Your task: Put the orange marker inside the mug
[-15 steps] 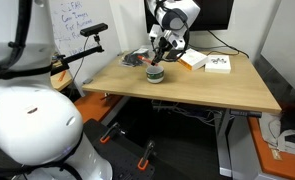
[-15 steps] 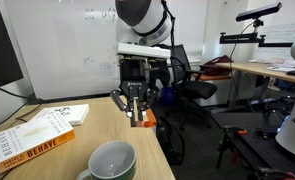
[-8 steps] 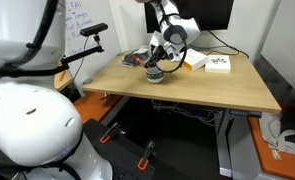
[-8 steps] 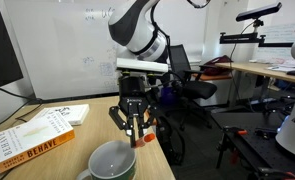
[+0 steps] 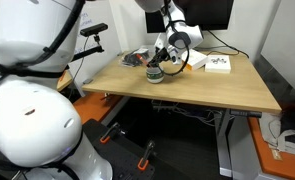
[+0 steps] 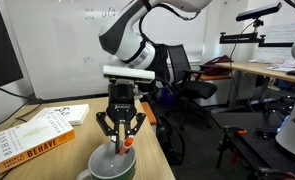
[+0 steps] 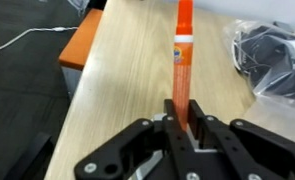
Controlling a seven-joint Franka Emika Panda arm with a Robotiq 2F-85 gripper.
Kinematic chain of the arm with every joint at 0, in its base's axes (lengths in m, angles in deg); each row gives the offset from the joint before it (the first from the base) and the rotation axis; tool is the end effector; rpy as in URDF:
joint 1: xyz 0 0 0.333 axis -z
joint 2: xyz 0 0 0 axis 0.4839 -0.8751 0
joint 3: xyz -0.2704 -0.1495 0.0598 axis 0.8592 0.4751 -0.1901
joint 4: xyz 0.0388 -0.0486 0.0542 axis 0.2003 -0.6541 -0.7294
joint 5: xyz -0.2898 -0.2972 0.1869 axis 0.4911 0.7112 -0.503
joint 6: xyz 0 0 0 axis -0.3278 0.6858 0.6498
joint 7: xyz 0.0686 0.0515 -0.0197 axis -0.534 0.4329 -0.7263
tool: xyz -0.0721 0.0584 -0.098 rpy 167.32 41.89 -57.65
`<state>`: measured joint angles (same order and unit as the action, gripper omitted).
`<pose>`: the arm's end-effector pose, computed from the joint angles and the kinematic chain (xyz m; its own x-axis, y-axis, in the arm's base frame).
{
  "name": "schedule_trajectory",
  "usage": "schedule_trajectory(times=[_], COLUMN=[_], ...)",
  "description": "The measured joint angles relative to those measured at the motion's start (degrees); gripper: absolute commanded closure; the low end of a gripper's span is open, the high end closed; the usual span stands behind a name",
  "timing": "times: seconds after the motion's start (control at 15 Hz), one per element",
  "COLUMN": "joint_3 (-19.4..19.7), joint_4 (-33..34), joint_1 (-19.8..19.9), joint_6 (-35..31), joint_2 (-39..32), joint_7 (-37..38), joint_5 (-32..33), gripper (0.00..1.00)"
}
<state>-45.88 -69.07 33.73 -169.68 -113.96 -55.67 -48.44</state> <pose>0.6687 0.0128 0.1573 0.3353 -0.4979 -0.7998 -0.9357 -0.2750 -0.2211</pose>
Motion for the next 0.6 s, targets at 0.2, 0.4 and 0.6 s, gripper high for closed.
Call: schedule_trajectory(times=[0.2,0.4,0.6], joint_3=[0.3,0.7,1.2], joint_4=[1.4,2.3,2.2], joint_1=[0.0,0.1,0.1], joint_6=[0.1,0.1,0.1], joint_2=[-1.3,-0.9,1.3], joint_7=[0.0,-0.7,-2.1], joint_5=[0.0,0.1,1.3], gripper=[0.27,0.05,0.0])
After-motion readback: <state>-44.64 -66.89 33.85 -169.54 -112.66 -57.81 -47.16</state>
